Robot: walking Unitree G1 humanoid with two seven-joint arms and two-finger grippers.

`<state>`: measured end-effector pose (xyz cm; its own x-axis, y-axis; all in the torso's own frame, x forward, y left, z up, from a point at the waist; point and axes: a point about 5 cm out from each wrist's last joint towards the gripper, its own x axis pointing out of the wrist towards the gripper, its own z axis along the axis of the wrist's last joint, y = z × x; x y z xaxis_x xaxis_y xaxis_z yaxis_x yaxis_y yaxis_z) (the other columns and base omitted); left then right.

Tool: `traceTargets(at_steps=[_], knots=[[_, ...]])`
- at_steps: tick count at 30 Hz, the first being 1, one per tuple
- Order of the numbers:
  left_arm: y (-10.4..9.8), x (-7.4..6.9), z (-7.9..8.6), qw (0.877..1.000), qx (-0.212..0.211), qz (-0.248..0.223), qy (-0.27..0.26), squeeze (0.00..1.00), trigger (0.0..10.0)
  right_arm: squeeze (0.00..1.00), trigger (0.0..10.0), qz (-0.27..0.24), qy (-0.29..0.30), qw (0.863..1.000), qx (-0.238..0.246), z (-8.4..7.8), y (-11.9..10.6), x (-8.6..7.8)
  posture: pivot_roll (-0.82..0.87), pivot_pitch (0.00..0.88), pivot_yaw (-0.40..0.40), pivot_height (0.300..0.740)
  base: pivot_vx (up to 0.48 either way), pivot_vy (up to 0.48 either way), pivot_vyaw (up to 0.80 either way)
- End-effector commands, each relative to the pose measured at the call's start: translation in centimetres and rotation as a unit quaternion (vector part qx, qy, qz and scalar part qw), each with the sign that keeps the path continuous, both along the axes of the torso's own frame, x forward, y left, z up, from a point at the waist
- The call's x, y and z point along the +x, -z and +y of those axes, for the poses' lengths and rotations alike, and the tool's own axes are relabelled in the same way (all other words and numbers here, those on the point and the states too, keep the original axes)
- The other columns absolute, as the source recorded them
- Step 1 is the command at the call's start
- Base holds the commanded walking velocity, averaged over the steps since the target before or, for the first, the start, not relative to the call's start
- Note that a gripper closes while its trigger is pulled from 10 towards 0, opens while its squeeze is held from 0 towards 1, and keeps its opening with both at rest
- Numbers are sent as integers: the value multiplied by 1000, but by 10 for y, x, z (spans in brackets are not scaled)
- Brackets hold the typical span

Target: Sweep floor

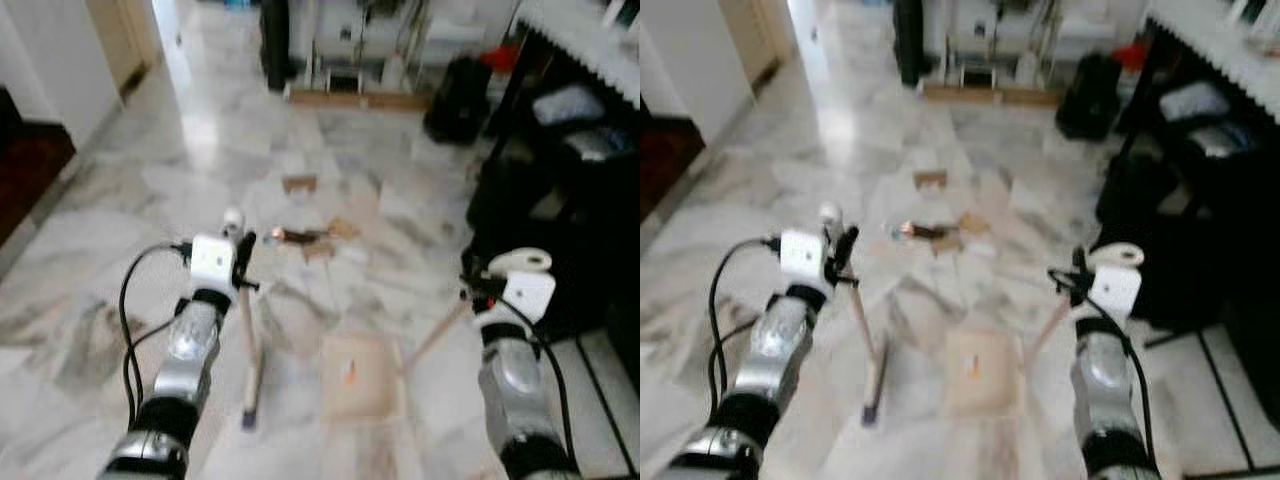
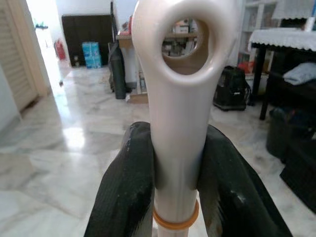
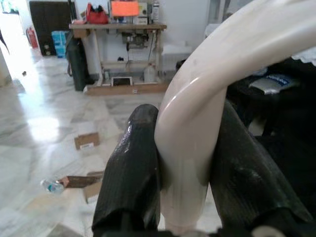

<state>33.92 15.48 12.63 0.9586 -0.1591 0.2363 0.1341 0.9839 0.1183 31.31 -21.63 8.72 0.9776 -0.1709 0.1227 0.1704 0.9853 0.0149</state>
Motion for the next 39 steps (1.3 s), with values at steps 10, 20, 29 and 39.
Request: traceTargets(at_steps=[10,20,29,39], knots=[[-10,5,5,1000,10,-17,-4,0,10000,0,10000,-36,-4,999,10,5,-17,9,121,46,-55,740,328,0,0],[-9,4,5,1000,12,-15,-4,0,10000,0,10000,-30,-19,999,20,16,-10,5,119,64,-48,740,329,0,0],[-10,4,7,1000,12,-16,-7,0,10000,0,10000,-30,-19,999,18,15,-11,5,121,76,-54,740,328,0,0],[-10,3,7,1000,11,-17,-9,0,10000,0,10000,-27,-25,999,22,17,-11,7,128,87,-61,740,328,0,0]])
